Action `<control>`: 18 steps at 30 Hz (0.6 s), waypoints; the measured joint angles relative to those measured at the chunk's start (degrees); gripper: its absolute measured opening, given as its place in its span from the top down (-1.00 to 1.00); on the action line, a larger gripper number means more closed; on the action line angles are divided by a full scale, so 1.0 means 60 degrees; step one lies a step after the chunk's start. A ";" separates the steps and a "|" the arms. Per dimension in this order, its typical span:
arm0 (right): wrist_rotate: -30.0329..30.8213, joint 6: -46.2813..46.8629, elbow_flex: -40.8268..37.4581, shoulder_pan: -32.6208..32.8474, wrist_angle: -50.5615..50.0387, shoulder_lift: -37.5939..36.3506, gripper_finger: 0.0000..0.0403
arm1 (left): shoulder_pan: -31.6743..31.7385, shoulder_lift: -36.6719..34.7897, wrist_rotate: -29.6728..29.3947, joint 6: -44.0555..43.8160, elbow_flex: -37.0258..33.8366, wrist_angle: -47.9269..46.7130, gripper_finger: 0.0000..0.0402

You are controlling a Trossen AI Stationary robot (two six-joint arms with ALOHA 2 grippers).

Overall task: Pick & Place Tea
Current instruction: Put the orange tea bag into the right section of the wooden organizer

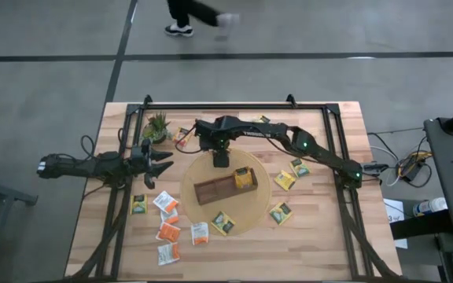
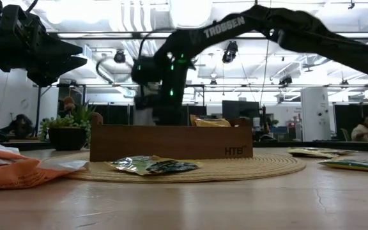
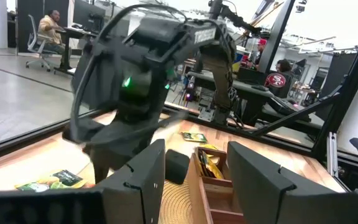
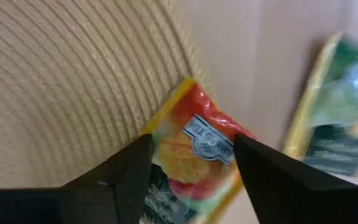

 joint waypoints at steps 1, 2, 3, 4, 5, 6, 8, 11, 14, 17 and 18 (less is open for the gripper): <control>0.0287 -0.0110 0.0077 0.0000 -0.0086 0.0071 -0.14 | 0.0001 -0.0001 -0.0004 0.0001 0.0000 0.0000 0.17; 0.0596 -0.0120 0.0098 0.0031 -0.0165 0.0098 -0.14 | 0.0001 -0.0001 0.0001 0.0002 0.0002 0.0000 0.17; 0.0720 -0.0113 0.0097 0.0070 -0.0152 0.0116 -0.13 | 0.0001 0.0000 0.0004 0.0002 0.0002 -0.0004 0.17; 0.0767 -0.0168 0.0090 0.0105 -0.0127 0.0116 -0.11 | -0.0002 -0.0004 -0.0009 0.0000 0.0001 0.0000 0.17; 0.0689 -0.0218 0.0090 0.0132 -0.0090 0.0112 -0.08 | 0.0001 -0.0003 0.0003 0.0003 0.0000 0.0004 0.17; 0.0432 -0.0239 0.0090 0.0133 -0.0046 0.0116 -0.03 | 0.0000 -0.0002 -0.0002 0.0003 0.0000 0.0004 0.17; -0.0003 -0.0285 0.0090 0.0118 -0.0039 0.0116 0.12 | 0.0001 -0.0003 -0.0003 0.0000 0.0000 0.0007 0.17; -0.0074 -0.0448 0.0090 0.0094 -0.0038 0.0116 0.51 | 0.0001 0.0000 -0.0004 0.0000 0.0000 0.0007 0.17; 0.0013 -0.0759 0.0083 0.0049 -0.0001 0.0116 0.87 | 0.0001 -0.0001 -0.0004 0.0000 0.0000 0.0008 0.17; 0.0364 -0.0786 0.0073 0.0062 0.0006 0.0084 0.93 | -0.0001 0.0000 -0.0004 0.0002 0.0000 0.0009 0.17; 0.0411 -0.0786 0.0063 0.0063 -0.0001 0.0032 0.94 | -0.0002 0.0000 -0.0004 0.0000 0.0000 0.0011 0.17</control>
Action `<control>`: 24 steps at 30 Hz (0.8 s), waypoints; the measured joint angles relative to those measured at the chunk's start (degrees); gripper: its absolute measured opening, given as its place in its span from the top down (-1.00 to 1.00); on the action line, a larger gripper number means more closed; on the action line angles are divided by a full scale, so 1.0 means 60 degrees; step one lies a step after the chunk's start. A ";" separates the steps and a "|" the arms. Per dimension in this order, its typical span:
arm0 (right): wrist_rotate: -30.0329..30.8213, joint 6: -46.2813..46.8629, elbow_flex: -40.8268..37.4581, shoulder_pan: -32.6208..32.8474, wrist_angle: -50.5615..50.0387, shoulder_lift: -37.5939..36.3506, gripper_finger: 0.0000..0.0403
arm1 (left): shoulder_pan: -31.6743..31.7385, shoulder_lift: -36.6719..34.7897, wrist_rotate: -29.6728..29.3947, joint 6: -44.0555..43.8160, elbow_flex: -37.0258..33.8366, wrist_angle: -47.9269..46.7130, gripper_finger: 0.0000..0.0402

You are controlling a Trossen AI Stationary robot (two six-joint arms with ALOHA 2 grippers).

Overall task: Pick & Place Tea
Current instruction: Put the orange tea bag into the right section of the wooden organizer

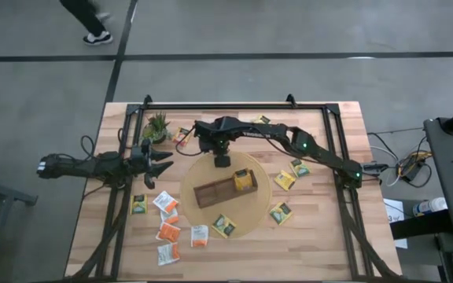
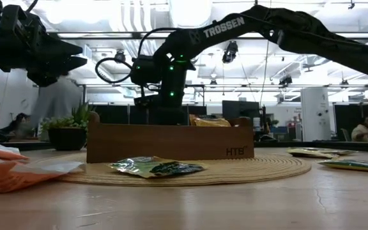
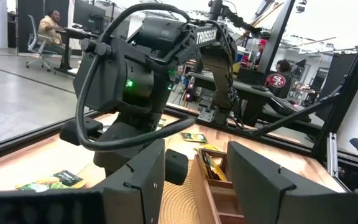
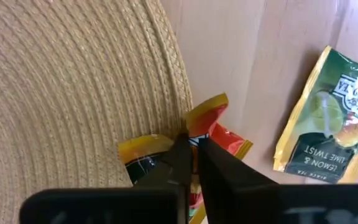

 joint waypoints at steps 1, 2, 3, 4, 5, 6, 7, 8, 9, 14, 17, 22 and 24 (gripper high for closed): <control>0.0055 -0.0004 -0.0009 -0.0003 -0.0030 -0.0035 0.94 | 0.0002 0.0000 0.0000 0.0000 0.0001 0.0000 0.17; 0.0112 -0.0004 -0.0025 -0.0010 -0.0072 -0.0104 0.94 | 0.0003 -0.0002 0.0000 0.0002 0.0001 0.0000 0.17; 0.0157 0.0000 -0.0042 -0.0011 -0.0133 -0.0168 0.94 | 0.0001 0.0000 0.0000 0.0000 0.0000 0.0000 0.17; 0.0180 0.0000 -0.0046 -0.0008 -0.0148 -0.0248 0.95 | 0.0002 0.0000 0.0000 0.0000 0.0000 0.0000 0.17; 0.0202 0.0000 -0.0047 0.0003 -0.0156 -0.0369 0.95 | 0.0002 0.0000 0.0000 0.0000 0.0002 0.0001 0.17; 0.0239 0.0017 -0.0049 0.0032 -0.0205 -0.0511 0.95 | 0.0002 -0.0001 0.0001 0.0000 0.0000 0.0003 0.17; 0.0312 0.0071 -0.0049 0.0066 -0.0258 -0.0683 0.95 | 0.0003 0.0000 0.0000 0.0002 0.0000 0.0004 0.17; 0.0401 0.0160 -0.0042 0.0123 -0.0312 -0.0858 0.95 | 0.0002 -0.0001 0.0000 0.0002 0.0000 0.0004 0.17; 0.0469 0.0258 -0.0042 0.0184 -0.0359 -0.1018 0.95 | 0.0000 0.0000 0.0000 0.0000 0.0000 0.0004 0.17; 0.0883 0.0544 -0.0057 0.0671 -0.0390 -0.1464 0.95 | 0.0002 -0.0002 0.0000 0.0002 0.0000 0.0004 0.17; 0.1381 0.0630 -0.0093 0.1095 -0.0361 -0.1723 0.96 | 0.0003 -0.0003 0.0000 0.0000 0.0002 0.0000 0.17; 0.2146 0.0850 -0.0233 0.1839 -0.0370 -0.1819 0.96 | 0.0001 0.0000 0.0001 0.0000 0.0000 -0.0004 0.17; 0.2599 0.0849 -0.0407 0.2115 -0.0328 -0.1830 0.96 | 0.0003 0.0000 0.0000 0.0002 0.0002 -0.0004 0.17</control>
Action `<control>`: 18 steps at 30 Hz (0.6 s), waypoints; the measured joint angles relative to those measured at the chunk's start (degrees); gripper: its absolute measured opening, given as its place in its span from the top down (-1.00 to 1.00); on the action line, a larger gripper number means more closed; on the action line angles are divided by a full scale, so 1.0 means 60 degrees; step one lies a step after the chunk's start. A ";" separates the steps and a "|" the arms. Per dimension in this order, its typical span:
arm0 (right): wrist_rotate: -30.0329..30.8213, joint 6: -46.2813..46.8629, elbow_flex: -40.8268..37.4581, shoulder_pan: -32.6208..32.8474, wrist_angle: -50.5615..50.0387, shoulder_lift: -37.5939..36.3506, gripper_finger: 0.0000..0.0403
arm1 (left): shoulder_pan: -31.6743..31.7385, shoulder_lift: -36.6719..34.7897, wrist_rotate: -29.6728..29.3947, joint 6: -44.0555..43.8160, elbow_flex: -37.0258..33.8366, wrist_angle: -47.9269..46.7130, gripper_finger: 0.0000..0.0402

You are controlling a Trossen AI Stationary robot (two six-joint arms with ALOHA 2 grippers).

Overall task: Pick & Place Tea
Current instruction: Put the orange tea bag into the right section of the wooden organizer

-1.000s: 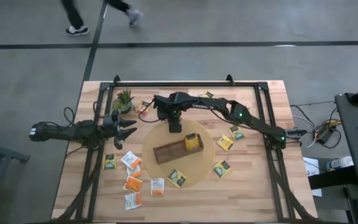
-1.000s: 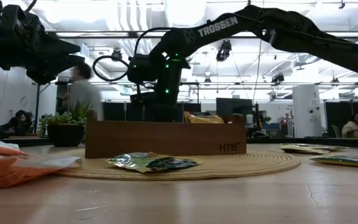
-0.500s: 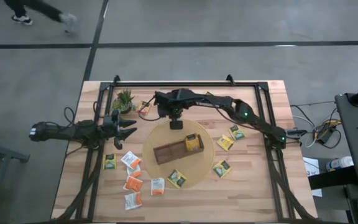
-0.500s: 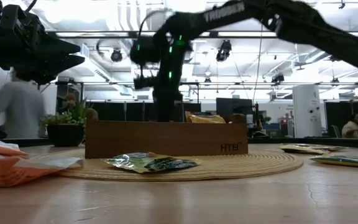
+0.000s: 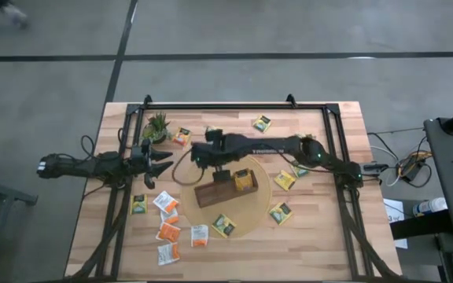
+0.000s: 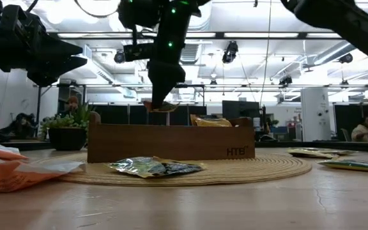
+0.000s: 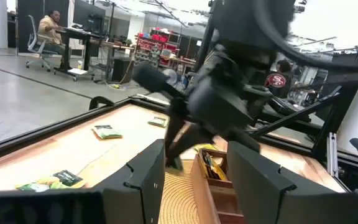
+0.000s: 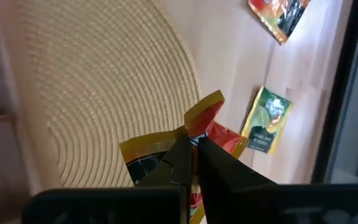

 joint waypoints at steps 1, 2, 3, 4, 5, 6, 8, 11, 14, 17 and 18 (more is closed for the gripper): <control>0.0216 -0.0003 -0.0159 0.0125 0.0037 -0.0062 0.96 | -0.0003 0.0000 0.0002 -0.0002 0.0000 0.0000 0.17; 0.0379 -0.0022 -0.0375 0.0250 0.0071 -0.0156 0.96 | -0.0003 0.0000 0.0003 0.0001 -0.0002 0.0000 0.17; 0.0483 -0.0029 -0.0643 0.0346 0.0105 -0.0279 0.96 | 0.0000 0.0000 0.0000 -0.0002 0.0001 0.0000 0.17; 0.0552 -0.0012 -0.0949 0.0430 0.0173 -0.0430 0.96 | 0.0000 0.0000 0.0003 0.0002 -0.0002 0.0000 0.17; 0.0576 0.0018 -0.1312 0.0497 0.0296 -0.0637 0.96 | 0.0000 0.0000 0.0000 -0.0002 -0.0002 0.0000 0.17; 0.0584 0.0060 -0.1710 0.0560 0.0448 -0.0863 0.96 | 0.0000 0.0000 0.0001 0.0001 -0.0002 0.0000 0.17; 0.0726 0.0125 -0.2684 0.0674 0.1007 -0.1501 0.96 | -0.0003 0.0000 0.0004 -0.0002 -0.0002 0.0000 0.17; 0.1127 0.0189 -0.4325 0.0826 0.2167 -0.2738 0.96 | -0.0003 0.0000 0.0003 0.0001 -0.0002 -0.0001 0.17; 0.1268 -0.0049 -0.5985 0.0975 0.3303 -0.4049 0.96 | 0.0000 0.0000 0.0000 0.0002 -0.0002 -0.0003 0.17; 0.1336 -0.0678 -0.7470 0.1140 0.4248 -0.5249 0.96 | -0.0002 0.0000 0.0002 0.0000 -0.0002 -0.0004 0.17; 0.1337 -0.0840 -0.7863 0.1201 0.4449 -0.5583 0.96 | 0.0000 0.0000 0.0000 -0.0002 -0.0002 -0.0004 0.17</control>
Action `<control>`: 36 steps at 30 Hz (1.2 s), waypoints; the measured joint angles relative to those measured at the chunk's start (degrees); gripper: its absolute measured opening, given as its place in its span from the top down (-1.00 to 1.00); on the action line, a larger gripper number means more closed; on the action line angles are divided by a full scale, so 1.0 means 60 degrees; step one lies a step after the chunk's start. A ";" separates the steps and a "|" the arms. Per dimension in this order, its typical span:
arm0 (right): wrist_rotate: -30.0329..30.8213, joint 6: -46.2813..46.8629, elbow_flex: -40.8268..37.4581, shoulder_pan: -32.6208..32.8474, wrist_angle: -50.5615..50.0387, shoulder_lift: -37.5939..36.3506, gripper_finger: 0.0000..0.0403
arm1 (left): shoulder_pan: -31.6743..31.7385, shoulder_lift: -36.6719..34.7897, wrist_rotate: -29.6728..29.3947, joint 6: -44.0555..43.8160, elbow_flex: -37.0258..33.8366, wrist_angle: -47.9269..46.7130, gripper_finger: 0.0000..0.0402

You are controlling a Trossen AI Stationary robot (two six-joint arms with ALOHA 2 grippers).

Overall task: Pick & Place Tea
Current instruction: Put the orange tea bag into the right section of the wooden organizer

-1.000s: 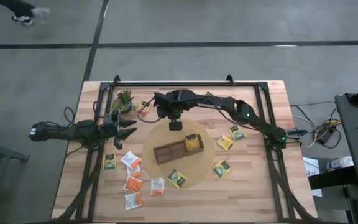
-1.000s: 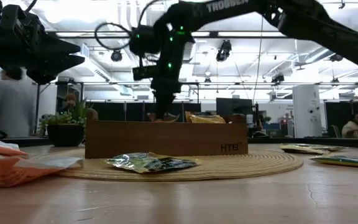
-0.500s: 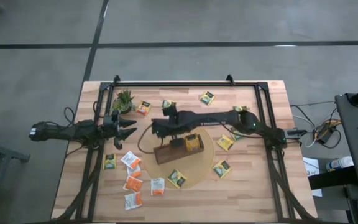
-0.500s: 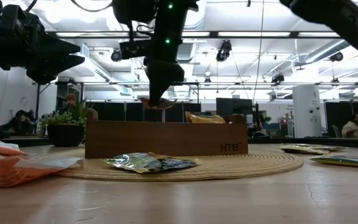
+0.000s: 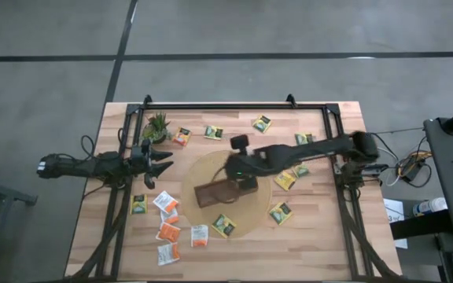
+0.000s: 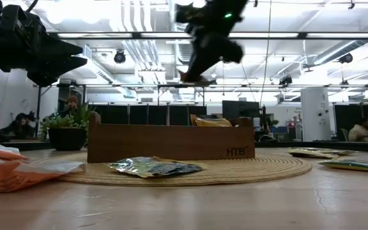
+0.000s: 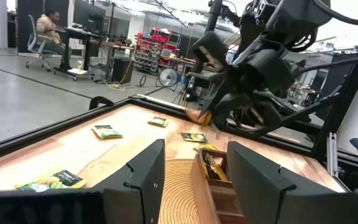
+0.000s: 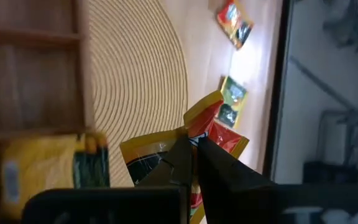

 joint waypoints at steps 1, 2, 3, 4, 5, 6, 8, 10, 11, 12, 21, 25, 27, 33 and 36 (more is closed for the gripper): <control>-0.0004 -0.0162 -0.0333 0.0060 0.0059 -0.0285 0.96 | -0.0001 -0.0002 0.0001 0.0000 0.0000 0.0000 0.17; -0.0001 -0.0320 -0.0621 0.0125 0.0048 -0.0513 0.96 | -0.0004 0.0000 0.0003 0.0000 0.0000 0.0000 0.17; -0.0004 -0.0522 -0.0882 0.0190 0.0051 -0.0720 0.96 | 0.0000 -0.0002 0.0004 0.0001 0.0000 0.0000 0.17; -0.0005 -0.0692 -0.1111 0.0266 0.0049 -0.0862 0.96 | -0.0002 -0.0002 0.0000 0.0000 0.0000 0.0000 0.17; -0.0005 -0.0861 -0.1328 0.0359 0.0025 -0.0990 0.96 | 0.0000 0.0000 0.0000 0.0003 0.0000 0.0000 0.17; -0.0007 -0.1020 -0.1510 0.0441 0.0033 -0.1085 0.96 | 0.0000 0.0000 0.0007 0.0000 0.0000 0.0000 0.17; -0.0004 -0.1325 -0.1783 0.0650 0.0044 -0.1159 0.96 | 0.0000 0.0000 0.0001 0.0003 0.0003 0.0000 0.17; -0.0015 -0.1401 -0.1953 0.0840 0.0137 -0.1149 0.96 | 0.0000 0.0000 0.0004 0.0000 0.0000 0.0000 0.17; -0.0013 -0.1308 -0.1995 0.0929 0.0223 -0.1095 0.96 | -0.0001 -0.0004 0.0000 0.0000 0.0001 0.0000 0.17; -0.0023 -0.1192 -0.2027 0.0998 0.0356 -0.1062 0.96 | -0.0002 -0.0004 0.0001 0.0001 0.0000 0.0000 0.17; 0.1002 0.2274 -0.2730 0.1404 0.2181 -0.1010 0.96 | -0.0003 0.0000 0.0000 0.0000 0.0000 0.0000 0.17; 0.1343 0.3346 -0.3558 0.1559 0.3523 -0.1010 0.96 | 0.0000 0.0000 0.0004 0.0000 0.0000 -0.0003 0.17; 0.1695 0.3769 -0.3999 0.1641 0.4331 -0.1037 0.96 | -0.0001 -0.0004 0.0002 0.0000 0.0000 -0.0004 0.17; 0.1744 0.3670 -0.4836 0.1910 0.5696 -0.1093 0.92 | -0.0002 -0.0001 0.0000 0.0001 0.0000 -0.0004 0.17; 0.1732 0.3718 -0.4998 0.2008 0.5720 -0.1093 0.90 | 0.0000 0.0000 0.0000 0.0000 0.0000 -0.0004 0.17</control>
